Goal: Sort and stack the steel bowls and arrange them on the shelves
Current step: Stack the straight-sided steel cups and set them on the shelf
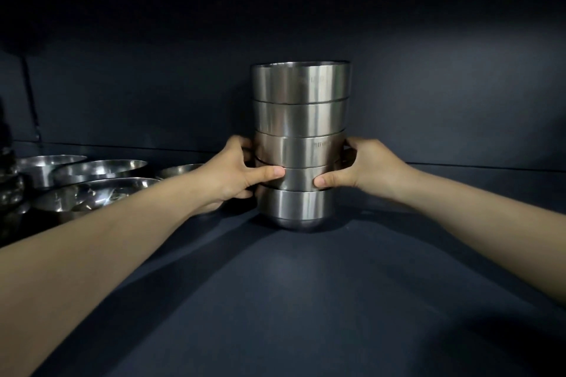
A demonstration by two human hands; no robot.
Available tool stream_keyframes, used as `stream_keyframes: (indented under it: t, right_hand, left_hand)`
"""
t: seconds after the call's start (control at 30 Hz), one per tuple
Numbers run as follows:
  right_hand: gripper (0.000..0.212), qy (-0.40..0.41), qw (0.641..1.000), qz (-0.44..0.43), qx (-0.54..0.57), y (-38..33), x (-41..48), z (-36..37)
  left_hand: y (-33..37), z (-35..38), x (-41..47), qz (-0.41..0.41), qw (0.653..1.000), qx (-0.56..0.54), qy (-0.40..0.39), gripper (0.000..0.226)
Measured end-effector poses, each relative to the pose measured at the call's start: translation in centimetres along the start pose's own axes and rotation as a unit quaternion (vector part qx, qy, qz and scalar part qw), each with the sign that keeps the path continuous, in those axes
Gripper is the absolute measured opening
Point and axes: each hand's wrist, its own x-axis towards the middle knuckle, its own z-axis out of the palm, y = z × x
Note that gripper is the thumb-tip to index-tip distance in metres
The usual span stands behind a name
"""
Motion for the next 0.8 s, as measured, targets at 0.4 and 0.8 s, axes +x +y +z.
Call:
stream_keyframes:
  t: [0.4,0.8]
  right_hand:
    - [0.067,-0.024,0.993,0.062,0.102,0.1,-1.1,1.0]
    - [0.075,0.011,0.991,0.092,0.096,0.0,-2.7,-0.6]
  left_hand:
    - [-0.1,0.0,-0.3,-0.031,0.998,-0.038,-0.032,0.085]
    - [0.8,2.5,0.0,-0.029,0.996,-0.045,-0.073,0.078]
